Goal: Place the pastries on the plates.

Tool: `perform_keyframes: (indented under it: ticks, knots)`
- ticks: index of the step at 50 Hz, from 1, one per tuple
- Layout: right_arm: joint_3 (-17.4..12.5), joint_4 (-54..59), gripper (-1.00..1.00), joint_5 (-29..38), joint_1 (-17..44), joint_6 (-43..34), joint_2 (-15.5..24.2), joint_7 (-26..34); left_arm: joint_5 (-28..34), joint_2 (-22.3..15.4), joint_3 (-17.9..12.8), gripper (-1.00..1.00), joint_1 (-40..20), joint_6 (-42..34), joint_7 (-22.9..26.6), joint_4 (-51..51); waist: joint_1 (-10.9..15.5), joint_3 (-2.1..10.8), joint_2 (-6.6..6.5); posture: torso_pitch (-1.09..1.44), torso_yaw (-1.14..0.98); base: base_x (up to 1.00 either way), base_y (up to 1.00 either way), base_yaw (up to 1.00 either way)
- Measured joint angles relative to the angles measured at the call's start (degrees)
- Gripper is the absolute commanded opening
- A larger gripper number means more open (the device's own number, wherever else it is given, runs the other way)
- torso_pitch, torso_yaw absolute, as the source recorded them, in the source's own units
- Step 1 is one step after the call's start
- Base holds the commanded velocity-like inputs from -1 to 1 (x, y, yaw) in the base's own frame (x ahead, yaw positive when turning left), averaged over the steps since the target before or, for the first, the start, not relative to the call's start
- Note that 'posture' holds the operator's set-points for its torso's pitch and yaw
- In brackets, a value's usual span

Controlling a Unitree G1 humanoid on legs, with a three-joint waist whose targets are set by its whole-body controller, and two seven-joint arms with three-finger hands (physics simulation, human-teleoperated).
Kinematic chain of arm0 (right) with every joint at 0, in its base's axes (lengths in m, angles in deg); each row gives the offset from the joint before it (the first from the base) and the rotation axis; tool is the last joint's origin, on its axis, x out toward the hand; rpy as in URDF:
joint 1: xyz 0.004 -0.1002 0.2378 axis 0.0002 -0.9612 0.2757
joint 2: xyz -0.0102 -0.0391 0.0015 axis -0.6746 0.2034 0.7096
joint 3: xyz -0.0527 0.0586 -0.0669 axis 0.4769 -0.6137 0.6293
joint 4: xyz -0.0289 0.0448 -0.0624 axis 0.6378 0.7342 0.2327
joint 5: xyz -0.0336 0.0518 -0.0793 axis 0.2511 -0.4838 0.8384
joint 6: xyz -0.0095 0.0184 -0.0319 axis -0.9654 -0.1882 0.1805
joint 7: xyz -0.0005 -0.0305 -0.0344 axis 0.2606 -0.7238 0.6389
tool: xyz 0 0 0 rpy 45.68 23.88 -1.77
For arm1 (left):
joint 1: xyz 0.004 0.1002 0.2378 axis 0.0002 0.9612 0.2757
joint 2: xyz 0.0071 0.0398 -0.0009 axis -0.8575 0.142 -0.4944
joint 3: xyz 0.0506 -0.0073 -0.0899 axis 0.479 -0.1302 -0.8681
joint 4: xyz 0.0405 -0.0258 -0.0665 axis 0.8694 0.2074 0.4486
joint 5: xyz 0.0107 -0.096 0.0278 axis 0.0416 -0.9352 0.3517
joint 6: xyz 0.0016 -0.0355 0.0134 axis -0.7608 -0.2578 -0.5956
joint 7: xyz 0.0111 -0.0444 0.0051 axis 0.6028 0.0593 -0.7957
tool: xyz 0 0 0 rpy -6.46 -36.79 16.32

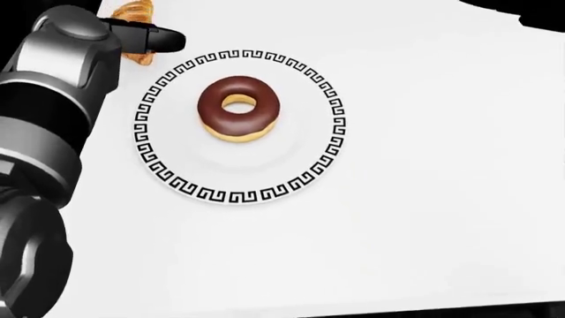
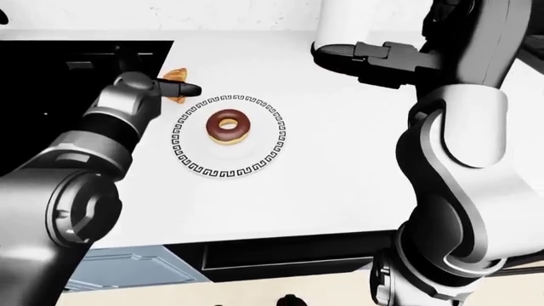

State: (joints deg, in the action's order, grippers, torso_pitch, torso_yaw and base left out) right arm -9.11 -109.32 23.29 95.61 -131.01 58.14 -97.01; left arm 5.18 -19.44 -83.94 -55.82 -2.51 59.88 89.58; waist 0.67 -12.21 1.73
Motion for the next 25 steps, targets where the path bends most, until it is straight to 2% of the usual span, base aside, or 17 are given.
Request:
perform_keyframes:
  ticks: [3,11,12,13,16,20,21,22,23,25]
  knots:
    - [-0.06,-0.05,1.00,0.06,0.04,-0.17,-0.01,-0.06,0.84,-0.06,0.69,1.00,0.21,-0.40,-0.32,0.16,-0.02,-0.05,0.07,0.33,0.00,0.00,0.00,0.00]
    - [-0.64,-1.45,1.00,-0.29,-0.85,-0.69,0.00,-0.24,1.57,-0.08,0.04,1.00,0.24,-0.52,-0.96,-0.04,0.05,0.10,0.22,0.33,0.00,0.00,0.00,0.00]
    - [-0.71,-1.49,1.00,-0.31,-0.96,-0.70,0.03,-0.27,1.64,-0.10,0.04,0.84,0.21,-0.55,-0.99,-0.03,0.05,0.12,0.23,0.33,0.00,0.00,0.00,0.00]
    - [-0.79,-1.53,1.00,-0.34,-1.00,-0.77,0.05,-0.30,1.69,-0.12,0.00,1.00,0.18,-0.55,-1.07,-0.05,0.06,0.12,0.22,0.33,0.00,0.00,0.00,0.00]
    - [-1.07,-1.81,1.00,-0.57,-1.07,-1.06,0.11,-0.45,1.85,-0.07,0.00,1.00,0.16,-0.59,-1.09,-0.11,0.08,0.16,0.21,0.33,0.00,0.00,0.00,0.00]
    - [-1.37,-2.34,1.00,-1.01,-1.34,-1.35,0.31,-0.55,2.20,0.16,0.32,0.66,0.28,-0.69,-0.98,-0.11,0.12,0.20,0.20,0.33,0.00,0.00,0.00,0.00]
    - [-1.57,-2.56,1.00,-1.20,-1.35,-1.57,0.42,-0.59,2.44,0.23,0.56,0.65,0.33,-0.70,-0.88,-0.07,0.14,0.20,0.21,0.33,0.00,0.00,0.00,0.00]
    - [-1.76,-2.81,1.00,-1.36,-1.44,-1.72,0.52,-0.65,2.65,0.32,0.62,0.16,0.39,-0.68,-0.81,-0.05,0.16,0.20,0.23,0.33,0.00,0.00,0.00,0.00]
    - [-2.11,-3.24,1.00,-1.56,-1.69,-1.94,0.69,-0.71,3.04,0.57,1.02,0.04,0.45,-0.62,-0.71,-0.02,0.24,0.22,0.25,0.33,0.00,0.00,0.00,0.00]
    - [-2.72,-3.87,1.00,-1.99,-1.95,-2.41,0.96,-0.89,3.98,1.06,1.68,-0.06,0.61,-0.42,-0.38,0.04,0.29,0.21,0.33,0.33,0.00,0.00,0.00,0.00]
